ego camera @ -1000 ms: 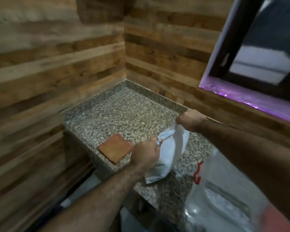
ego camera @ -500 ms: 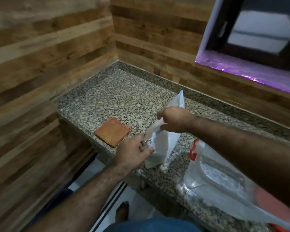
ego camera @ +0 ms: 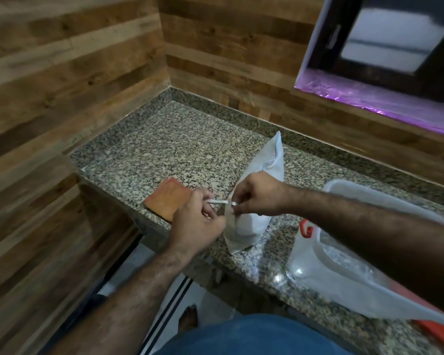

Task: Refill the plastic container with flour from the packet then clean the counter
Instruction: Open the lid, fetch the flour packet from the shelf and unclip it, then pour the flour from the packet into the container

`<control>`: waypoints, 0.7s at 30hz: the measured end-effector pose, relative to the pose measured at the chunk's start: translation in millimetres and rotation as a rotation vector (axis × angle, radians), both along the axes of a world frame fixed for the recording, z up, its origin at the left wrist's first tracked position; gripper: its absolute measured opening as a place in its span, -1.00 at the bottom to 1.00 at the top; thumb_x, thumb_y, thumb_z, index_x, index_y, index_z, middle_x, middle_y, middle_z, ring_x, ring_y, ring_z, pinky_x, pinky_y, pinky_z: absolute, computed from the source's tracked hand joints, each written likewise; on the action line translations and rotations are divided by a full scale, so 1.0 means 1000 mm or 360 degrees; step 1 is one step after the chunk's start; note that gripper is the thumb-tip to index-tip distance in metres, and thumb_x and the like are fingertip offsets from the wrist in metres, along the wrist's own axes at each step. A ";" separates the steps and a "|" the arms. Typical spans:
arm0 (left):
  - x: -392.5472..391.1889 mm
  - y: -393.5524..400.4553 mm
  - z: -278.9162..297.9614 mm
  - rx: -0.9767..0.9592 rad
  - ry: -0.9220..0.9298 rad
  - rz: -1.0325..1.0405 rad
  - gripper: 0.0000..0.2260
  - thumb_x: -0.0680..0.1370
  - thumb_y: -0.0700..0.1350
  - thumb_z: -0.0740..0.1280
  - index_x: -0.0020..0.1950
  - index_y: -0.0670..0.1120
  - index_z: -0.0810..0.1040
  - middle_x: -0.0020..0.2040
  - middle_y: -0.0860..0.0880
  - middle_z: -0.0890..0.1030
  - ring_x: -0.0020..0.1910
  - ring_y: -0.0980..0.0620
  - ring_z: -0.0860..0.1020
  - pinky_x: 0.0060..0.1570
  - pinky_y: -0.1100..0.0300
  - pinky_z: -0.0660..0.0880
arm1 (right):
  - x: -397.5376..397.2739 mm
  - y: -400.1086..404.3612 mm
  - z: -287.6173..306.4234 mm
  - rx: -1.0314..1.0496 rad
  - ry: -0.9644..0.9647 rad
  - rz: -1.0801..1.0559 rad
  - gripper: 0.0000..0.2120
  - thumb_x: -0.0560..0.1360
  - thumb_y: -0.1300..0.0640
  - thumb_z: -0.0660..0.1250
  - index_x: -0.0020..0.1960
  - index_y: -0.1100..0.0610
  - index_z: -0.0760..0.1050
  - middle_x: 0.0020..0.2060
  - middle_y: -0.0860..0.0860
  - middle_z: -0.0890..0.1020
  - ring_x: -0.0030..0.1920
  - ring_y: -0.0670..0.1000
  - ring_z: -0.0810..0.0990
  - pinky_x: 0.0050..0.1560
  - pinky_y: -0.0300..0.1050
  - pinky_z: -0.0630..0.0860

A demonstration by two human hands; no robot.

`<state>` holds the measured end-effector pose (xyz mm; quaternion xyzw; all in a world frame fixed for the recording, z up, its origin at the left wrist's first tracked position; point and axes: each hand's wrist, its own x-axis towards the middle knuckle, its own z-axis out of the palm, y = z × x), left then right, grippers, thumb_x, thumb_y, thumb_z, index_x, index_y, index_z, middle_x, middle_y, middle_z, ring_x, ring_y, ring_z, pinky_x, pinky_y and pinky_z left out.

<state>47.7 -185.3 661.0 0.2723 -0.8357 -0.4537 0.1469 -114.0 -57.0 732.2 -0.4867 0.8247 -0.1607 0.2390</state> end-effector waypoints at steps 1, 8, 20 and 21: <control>-0.001 0.004 -0.005 0.0044 -0.0041 -0.0032 -0.26 0.41 0.05 0.57 0.52 0.06 0.33 -0.16 0.07 0.68 -0.27 0.27 0.60 -0.23 0.20 0.60 | -0.002 0.000 0.002 -0.0007 -0.0046 -0.0073 -0.95 0.51 0.12 0.60 -0.08 0.08 0.75 -0.31 -0.12 0.73 -0.37 -0.20 0.68 -0.36 -0.35 0.57; -0.021 0.035 -0.003 -0.0564 -0.0390 -0.0269 -0.63 0.58 0.31 0.41 -0.14 0.03 0.50 -0.31 0.12 0.51 -0.29 0.06 0.53 -0.43 0.23 0.19 | -0.004 0.007 0.008 -0.0078 0.0095 -0.0375 -0.84 0.45 0.09 0.65 -0.11 0.14 0.72 -0.32 -0.05 0.74 -0.48 -0.25 0.62 -0.42 -0.34 0.59; -0.041 0.045 0.015 -0.0988 -0.0338 -0.0429 -0.64 0.75 0.07 0.17 0.06 -0.11 0.66 -0.16 -0.06 0.64 -0.24 -0.08 0.53 -0.24 0.11 0.35 | 0.000 0.031 0.011 -0.0230 0.0053 -0.0508 -0.88 0.48 0.13 0.63 -0.15 0.13 0.73 -0.41 -0.12 0.67 -0.49 -0.25 0.60 -0.42 -0.33 0.55; -0.040 0.045 0.016 -0.0969 -0.0343 -0.0441 -0.67 0.74 0.05 0.19 0.07 -0.12 0.66 -0.15 -0.07 0.64 -0.24 -0.07 0.50 -0.24 0.12 0.33 | 0.000 0.032 0.010 -0.0232 0.0096 -0.0519 -0.89 0.49 0.11 0.63 -0.15 0.12 0.74 -0.40 -0.13 0.65 -0.47 -0.23 0.60 -0.40 -0.31 0.56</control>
